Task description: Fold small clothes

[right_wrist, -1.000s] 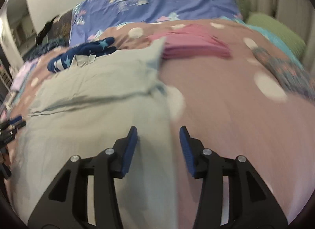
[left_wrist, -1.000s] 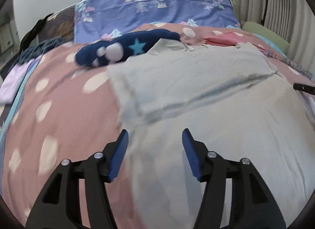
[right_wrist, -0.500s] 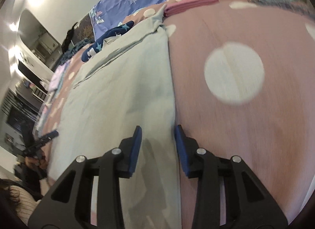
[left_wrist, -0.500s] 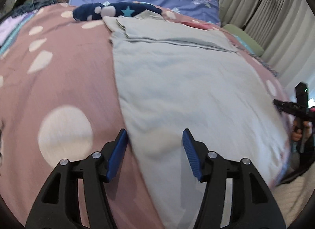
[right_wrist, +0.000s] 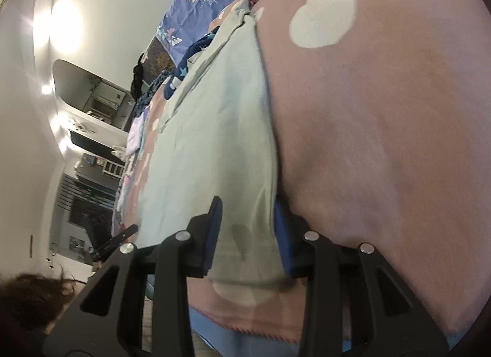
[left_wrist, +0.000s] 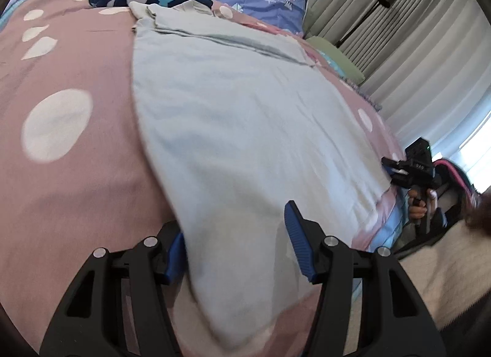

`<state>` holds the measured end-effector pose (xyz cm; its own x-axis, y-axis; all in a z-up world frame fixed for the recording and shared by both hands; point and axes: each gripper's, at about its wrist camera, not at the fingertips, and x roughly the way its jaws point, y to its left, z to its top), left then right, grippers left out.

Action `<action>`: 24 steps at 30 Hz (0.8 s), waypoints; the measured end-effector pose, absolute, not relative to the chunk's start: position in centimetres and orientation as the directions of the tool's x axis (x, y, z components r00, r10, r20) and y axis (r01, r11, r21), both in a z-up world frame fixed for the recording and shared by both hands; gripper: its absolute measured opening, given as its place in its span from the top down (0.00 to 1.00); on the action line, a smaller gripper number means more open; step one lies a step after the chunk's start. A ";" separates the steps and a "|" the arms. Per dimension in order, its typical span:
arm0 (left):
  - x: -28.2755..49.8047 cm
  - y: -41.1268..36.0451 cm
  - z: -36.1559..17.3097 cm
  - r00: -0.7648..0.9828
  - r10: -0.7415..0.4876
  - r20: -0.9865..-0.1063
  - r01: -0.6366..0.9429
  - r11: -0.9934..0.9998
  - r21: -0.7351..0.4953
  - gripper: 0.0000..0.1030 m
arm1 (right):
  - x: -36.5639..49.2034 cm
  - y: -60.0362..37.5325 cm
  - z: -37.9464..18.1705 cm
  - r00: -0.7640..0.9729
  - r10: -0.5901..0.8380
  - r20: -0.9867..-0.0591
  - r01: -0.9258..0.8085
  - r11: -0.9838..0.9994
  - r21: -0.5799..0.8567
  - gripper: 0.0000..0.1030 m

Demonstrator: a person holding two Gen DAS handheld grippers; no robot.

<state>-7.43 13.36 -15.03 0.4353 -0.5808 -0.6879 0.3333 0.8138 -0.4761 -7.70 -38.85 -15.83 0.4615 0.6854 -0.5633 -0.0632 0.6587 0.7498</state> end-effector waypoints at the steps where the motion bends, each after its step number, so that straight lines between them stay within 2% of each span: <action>1: -7.0 12.8 -15.1 0.433 -0.589 -0.682 0.341 0.808 -0.481 0.44 | -7.2 -38.4 -15.8 0.454 0.690 -0.563 -0.072 0.658 0.749 0.67; 5: -7.5 11.7 -14.8 0.423 -0.567 -0.707 0.359 0.821 -0.444 0.44 | -7.0 -37.4 -15.2 0.434 0.678 -0.594 -0.080 0.685 0.724 0.67; 8: -8.8 12.3 -14.9 0.425 -0.578 -0.697 0.354 0.814 -0.459 0.46 | -8.3 -37.5 -15.2 0.417 0.687 -0.595 -0.085 0.682 0.727 0.67; 10: -8.7 12.8 -15.1 0.450 -0.560 -0.696 0.320 0.828 -0.460 0.59 | -8.6 -37.6 -15.3 0.422 0.689 -0.590 -0.077 0.675 0.733 0.68; 11: -8.4 12.8 -15.1 0.465 -0.534 -0.706 0.300 0.845 -0.443 0.82 | -8.4 -37.5 -15.4 0.424 0.685 -0.593 -0.072 0.678 0.732 0.72; 12: -7.8 12.8 -15.2 0.485 -0.498 -0.719 0.269 0.867 -0.418 0.99 | -8.0 -37.3 -15.5 0.432 0.670 -0.604 -0.058 0.689 0.722 0.82; 13: -7.6 12.8 -15.1 0.489 -0.498 -0.716 0.264 0.867 -0.423 0.99 | -7.4 -37.1 -15.6 0.434 0.653 -0.621 -0.037 0.702 0.711 0.94; 17: -7.5 12.0 -13.4 0.532 -0.492 -0.689 0.288 0.871 -0.399 0.99 | -6.7 -37.4 -14.4 0.469 0.653 -0.595 -0.018 0.681 0.732 0.96; 24: -8.4 12.5 -4.8 0.664 -0.572 -0.482 0.377 0.812 -0.445 0.99 | -8.4 -38.9 -6.6 0.611 0.730 -0.304 -0.231 0.532 0.814 0.96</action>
<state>-8.43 12.46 -4.78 0.6640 -0.5720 -0.4816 0.3771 0.8123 -0.4448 -8.45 -38.88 -6.56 0.6115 0.7305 -0.3042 -0.2309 0.5324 0.8144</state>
